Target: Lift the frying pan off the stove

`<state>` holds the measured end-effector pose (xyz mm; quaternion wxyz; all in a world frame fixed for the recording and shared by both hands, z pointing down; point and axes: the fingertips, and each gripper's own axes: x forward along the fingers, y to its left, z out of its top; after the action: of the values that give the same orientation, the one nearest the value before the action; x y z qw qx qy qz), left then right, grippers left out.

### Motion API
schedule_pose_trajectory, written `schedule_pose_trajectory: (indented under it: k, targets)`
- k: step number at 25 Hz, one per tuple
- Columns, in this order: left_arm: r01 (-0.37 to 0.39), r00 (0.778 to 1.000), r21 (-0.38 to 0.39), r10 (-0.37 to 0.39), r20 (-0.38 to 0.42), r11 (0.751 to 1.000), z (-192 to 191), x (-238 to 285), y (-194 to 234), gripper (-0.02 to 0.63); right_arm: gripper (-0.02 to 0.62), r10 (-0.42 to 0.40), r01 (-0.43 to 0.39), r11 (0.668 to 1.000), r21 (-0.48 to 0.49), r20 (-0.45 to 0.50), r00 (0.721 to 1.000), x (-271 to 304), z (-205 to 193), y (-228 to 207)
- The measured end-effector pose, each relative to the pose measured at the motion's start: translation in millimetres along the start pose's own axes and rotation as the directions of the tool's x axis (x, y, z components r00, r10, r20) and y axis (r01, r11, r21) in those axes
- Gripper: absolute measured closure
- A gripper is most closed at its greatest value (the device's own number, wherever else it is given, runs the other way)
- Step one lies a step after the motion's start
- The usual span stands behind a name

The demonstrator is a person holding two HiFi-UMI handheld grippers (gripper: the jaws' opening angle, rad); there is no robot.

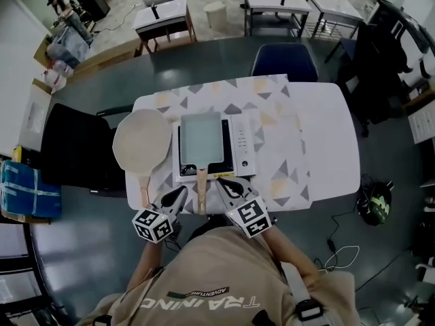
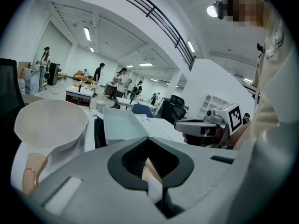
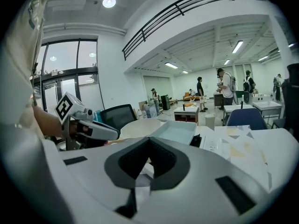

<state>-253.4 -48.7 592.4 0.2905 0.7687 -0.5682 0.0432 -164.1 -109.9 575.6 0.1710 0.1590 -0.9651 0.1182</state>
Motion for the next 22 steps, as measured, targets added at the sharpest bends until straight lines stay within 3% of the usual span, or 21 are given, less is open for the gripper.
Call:
schedule_pose_trajectory:
  k: [4, 7, 11, 12, 17, 20, 22]
  targets:
    - [0.03, 0.994, -0.093, -0.04, -0.097, 0.995, -15, 16, 13, 0.606, 0.599, -0.057, 0.057, 0.998, -0.009, 0.02, 0.998, 1, 11, -4]
    - [0.059, 0.986, -0.26, -0.097, -0.134, 0.964, -27, 24, 21, 0.606, 0.599, -0.104, 0.104, 0.995, 0.013, 0.007, 0.995, -2, 11, -8]
    - [0.128, 0.97, -0.536, -0.219, -0.109, 0.835, -33, 32, 22, 0.606, 0.599, -0.165, 0.164, 0.986, 0.032, 0.0, 0.986, -5, 7, -8]
    - [0.142, 0.964, -0.569, -0.245, -0.108, 0.81, -34, 34, 20, 0.606, 0.599, -0.181, 0.181, 0.983, 0.041, -0.002, 0.984, -6, 5, -8]
    - [0.199, 0.928, -0.649, -0.354, -0.115, 0.734, -33, 47, 18, 0.582, 0.599, -0.241, 0.242, 0.968, 0.072, -0.015, 0.97, -9, -2, -4]
    - [0.204, 0.903, -0.739, -0.416, -0.112, 0.642, -32, 51, 9, 0.529, 0.6, -0.262, 0.264, 0.962, 0.076, -0.029, 0.965, -11, -7, -3]
    - [0.197, 0.891, -0.776, -0.44, -0.113, 0.6, -36, 55, 10, 0.505, 0.599, -0.273, 0.275, 0.958, 0.078, -0.035, 0.961, -13, -9, -4]
